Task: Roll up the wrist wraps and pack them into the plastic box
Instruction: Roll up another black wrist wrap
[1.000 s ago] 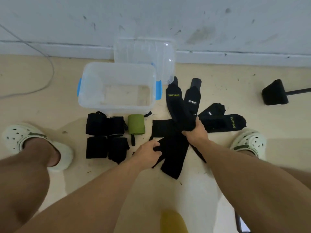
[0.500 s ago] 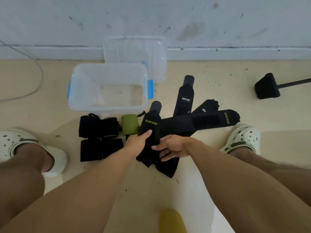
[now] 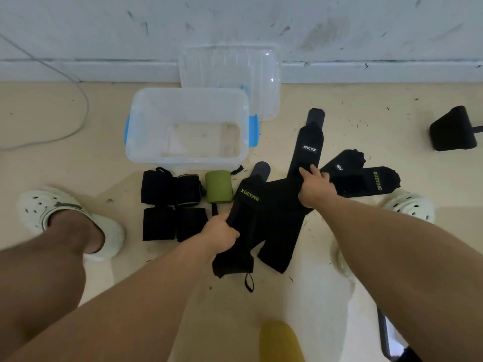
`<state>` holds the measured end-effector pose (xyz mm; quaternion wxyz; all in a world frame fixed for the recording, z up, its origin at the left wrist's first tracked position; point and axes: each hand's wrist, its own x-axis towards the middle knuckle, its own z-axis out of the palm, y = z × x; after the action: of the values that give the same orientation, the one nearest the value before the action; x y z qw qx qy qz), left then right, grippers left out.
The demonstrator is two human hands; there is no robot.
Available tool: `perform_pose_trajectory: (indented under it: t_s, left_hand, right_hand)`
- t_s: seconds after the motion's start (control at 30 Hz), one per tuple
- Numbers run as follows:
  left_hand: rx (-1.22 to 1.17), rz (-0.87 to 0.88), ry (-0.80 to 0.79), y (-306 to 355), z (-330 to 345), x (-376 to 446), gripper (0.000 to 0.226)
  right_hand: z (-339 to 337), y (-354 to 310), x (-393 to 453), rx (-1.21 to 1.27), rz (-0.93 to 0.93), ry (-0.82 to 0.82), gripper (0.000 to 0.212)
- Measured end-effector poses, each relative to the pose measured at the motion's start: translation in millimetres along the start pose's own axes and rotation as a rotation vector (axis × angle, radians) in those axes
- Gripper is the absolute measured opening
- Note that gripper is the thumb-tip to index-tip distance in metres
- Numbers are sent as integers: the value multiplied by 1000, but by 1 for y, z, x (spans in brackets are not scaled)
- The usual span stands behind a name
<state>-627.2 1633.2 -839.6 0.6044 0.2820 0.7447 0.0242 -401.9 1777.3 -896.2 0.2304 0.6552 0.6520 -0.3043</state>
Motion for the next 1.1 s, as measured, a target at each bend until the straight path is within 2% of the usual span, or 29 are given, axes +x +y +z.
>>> perform_pose_trajectory:
  t_s: [0.07, 0.2, 0.3, 0.37, 0.53, 0.63, 0.77, 0.83, 0.93, 1.0, 1.1]
  left_hand:
    - [-13, 10, 14, -1, -4, 1, 38]
    - [-48, 49, 68, 3, -6, 3, 36]
    - [-64, 61, 94, 15, -7, -1, 27]
    - [-66, 98, 98, 25, -8, -7, 29]
    - [-79, 188, 146, 52, -11, -48, 35]
    - [-66, 244, 173, 68, -12, -78, 40]
    - [-55, 369, 330, 93, -25, -130, 49]
    - [-74, 461, 366, 103, -36, -161, 52]
    - [-37, 612, 408, 112, -57, -205, 50]
    - [-15, 704, 465, 118, -73, -229, 51]
    - [-5, 841, 444, 131, -87, -259, 47]
  right_hand:
    - [6, 3, 4, -60, 0, 66, 81]
    - [9, 4, -1, -214, -79, 251, 56]
    - [0, 7, -13, -270, -173, 248, 34]
    - [-14, 10, -25, -274, -218, 235, 23]
    - [-86, 20, -66, -169, -219, 257, 24]
    - [-144, 23, -101, -213, -274, 293, 19]
    - [-214, 17, -165, -158, -423, 325, 9]
    - [-240, 8, -205, -62, -529, 269, 4]
    - [-265, -13, -273, 32, -677, 68, 6]
    - [-273, -26, -313, 7, -753, -57, 11]
    - [-273, -41, -345, -29, -819, -111, 13]
